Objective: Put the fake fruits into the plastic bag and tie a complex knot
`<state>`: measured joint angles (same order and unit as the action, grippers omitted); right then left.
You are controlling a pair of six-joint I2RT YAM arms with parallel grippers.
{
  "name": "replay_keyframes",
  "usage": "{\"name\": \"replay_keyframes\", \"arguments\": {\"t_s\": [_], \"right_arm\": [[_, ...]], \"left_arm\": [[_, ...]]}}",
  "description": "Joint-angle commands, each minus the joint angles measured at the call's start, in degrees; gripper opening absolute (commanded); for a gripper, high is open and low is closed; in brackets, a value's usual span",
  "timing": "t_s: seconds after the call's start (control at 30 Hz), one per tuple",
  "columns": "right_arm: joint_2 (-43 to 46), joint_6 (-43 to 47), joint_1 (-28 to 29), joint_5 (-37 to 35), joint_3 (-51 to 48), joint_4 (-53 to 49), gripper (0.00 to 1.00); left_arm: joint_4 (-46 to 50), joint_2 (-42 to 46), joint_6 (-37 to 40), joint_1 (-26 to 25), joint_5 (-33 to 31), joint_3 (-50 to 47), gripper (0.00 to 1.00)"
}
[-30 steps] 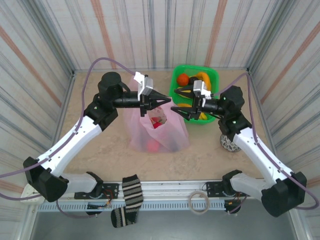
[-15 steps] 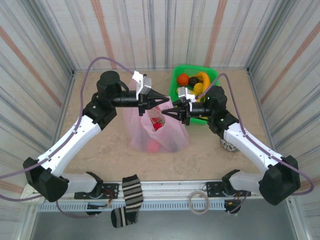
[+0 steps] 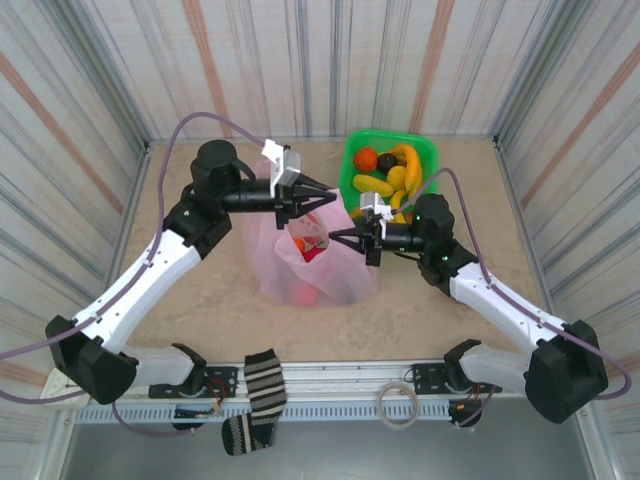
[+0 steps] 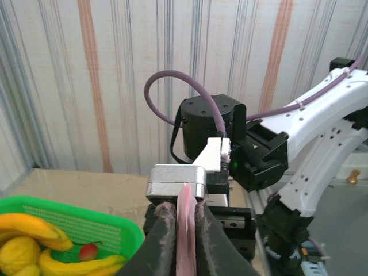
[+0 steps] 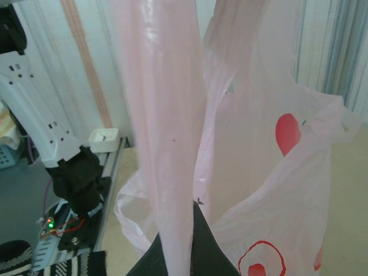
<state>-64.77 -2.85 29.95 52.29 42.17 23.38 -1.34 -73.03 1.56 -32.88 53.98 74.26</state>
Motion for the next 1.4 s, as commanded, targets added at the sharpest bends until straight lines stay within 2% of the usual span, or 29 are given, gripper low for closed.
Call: {"name": "replay_keyframes", "arguments": {"t_s": [0.0,0.1,0.27,0.4,0.5,0.57,0.67,0.83,1.0,1.13,1.37], "right_arm": [[1.2,-1.3,-1.0,-2.0,-0.5,0.2,0.0],[1.1,-2.4,-2.3,-2.2,-0.6,0.5,0.0],[1.7,-3.0,-3.5,-2.8,-0.9,0.8,0.0],[2.6,-3.0,-3.9,-3.2,-1.0,0.5,0.0],[2.8,-3.2,-4.1,-3.1,-1.0,0.4,0.0],[2.9,-3.2,-4.1,-3.0,-1.0,0.4,0.0],[3.0,-3.3,-4.1,-3.0,-1.1,0.4,0.0],[3.0,-3.4,-4.1,-3.0,-0.9,0.2,0.0],[2.8,-3.5,-4.1,-2.9,-0.7,0.2,0.0],[2.8,-3.3,-4.1,-2.8,-0.3,-0.4,0.0],[3.0,-3.0,-4.1,-3.1,-0.6,-0.5,0.0]], "left_arm": [[-0.5,3.8,0.3,2.1,0.1,1.9,0.31],[1.1,8.2,0.3,4.7,0.4,0.4,0.47],[5.9,17.2,0.0,11.5,-0.2,-3.7,0.64],[6.0,24.7,-3.9,19.0,-5.2,-11.1,0.79],[5.0,29.7,-8.8,24.8,-13.5,-18.2,0.93],[3.3,31.4,-11.1,28.2,-14.4,-22.9,0.99],[-3.3,30.8,-15.3,31.0,-10.3,-28.5,0.99],[-18.9,26.5,-20.1,30.9,-2.6,-35.2,0.99],[-31.8,21.7,-19.7,27.9,-2.1,-40.9,0.99],[-40.5,17.4,-21.3,26.5,-0.6,-41.9,0.99],[-35.6,14.8,-14.1,21.3,0.4,-39.5,0.99]]}}
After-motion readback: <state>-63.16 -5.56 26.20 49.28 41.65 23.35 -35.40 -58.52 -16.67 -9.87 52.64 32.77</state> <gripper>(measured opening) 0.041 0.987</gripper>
